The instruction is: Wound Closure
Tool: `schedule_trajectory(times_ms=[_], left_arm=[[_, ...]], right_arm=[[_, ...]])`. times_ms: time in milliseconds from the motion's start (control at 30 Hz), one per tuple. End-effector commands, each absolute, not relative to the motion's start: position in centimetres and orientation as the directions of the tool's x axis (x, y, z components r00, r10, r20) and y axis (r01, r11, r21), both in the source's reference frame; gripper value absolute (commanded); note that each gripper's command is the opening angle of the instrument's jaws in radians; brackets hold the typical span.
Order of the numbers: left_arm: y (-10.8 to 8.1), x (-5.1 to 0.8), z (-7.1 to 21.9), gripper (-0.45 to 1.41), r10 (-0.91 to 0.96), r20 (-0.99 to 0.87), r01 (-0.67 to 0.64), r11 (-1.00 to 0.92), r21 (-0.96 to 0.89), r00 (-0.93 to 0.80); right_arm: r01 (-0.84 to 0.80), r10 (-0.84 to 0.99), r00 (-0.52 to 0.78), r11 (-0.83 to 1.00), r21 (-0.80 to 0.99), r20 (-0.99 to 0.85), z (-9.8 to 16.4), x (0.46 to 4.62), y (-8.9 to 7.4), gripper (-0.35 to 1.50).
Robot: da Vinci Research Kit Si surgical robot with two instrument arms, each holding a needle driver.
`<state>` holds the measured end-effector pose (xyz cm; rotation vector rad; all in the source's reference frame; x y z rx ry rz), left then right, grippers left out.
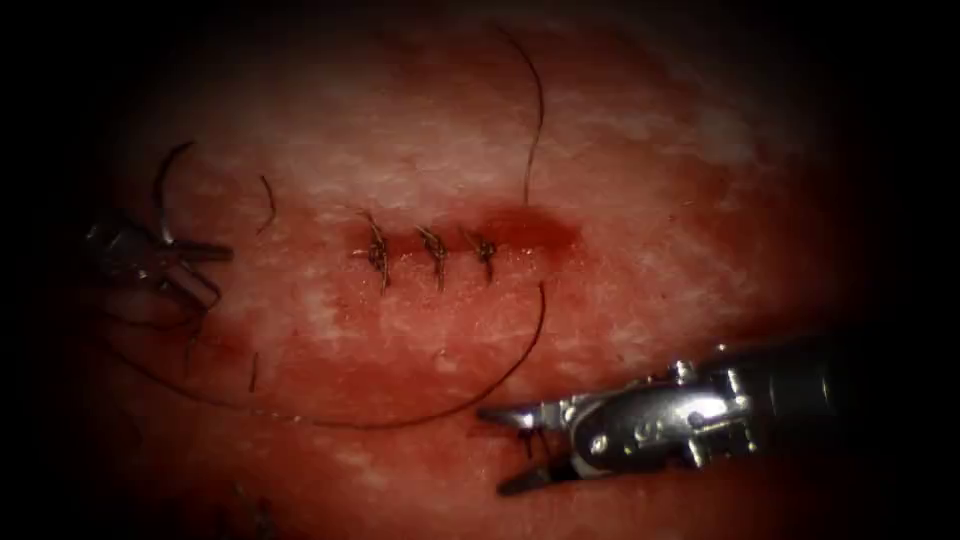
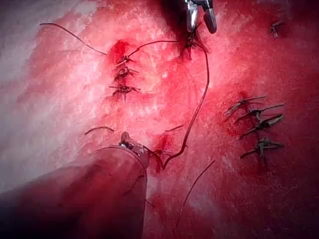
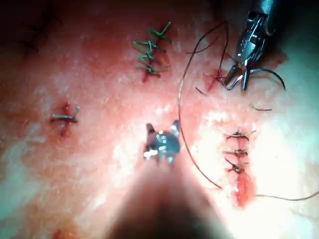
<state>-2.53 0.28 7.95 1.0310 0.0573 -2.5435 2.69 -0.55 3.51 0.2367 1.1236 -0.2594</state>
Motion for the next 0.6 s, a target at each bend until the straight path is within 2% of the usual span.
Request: schedule_trajectory(times_ms=[33, 133, 400, 533, 600], left_arm=[[0.16, -2.59, 8.00, 0.34, -0.373, -0.677, 0.398, -0.909, 0.127, -0.635], [0.10, -2.60, 7.99, 0.25, -0.406, -0.687, 0.432, -0.890, 0.147, -0.602], [0.03, -2.65, 8.01, 0.24, -0.490, -0.661, 0.515, -0.838, 0.179, -0.568], [-0.05, -2.74, 7.95, 0.12, -0.533, -0.644, 0.550, -0.810, 0.201, -0.549], [-0.09, -2.80, 7.93, -0.01, -0.544, -0.643, 0.559, -0.802, 0.210, -0.539]], right_arm=[[0.322, -0.083, 0.405, 0.945, 0.057, -0.911, 3.56, 2.74, -0.63, 0.73], [0.321, -0.083, 0.403, 0.946, 0.055, -0.911, 3.57, 2.74, -0.63, 0.71], [0.318, -0.080, 0.405, 0.946, 0.059, -0.911, 3.61, 2.74, -0.64, 0.69], [0.316, -0.080, 0.404, 0.947, 0.057, -0.911, 3.63, 2.75, -0.64, 0.68], [0.315, -0.080, 0.404, 0.947, 0.057, -0.911, 3.63, 2.75, -0.64, 0.68]])
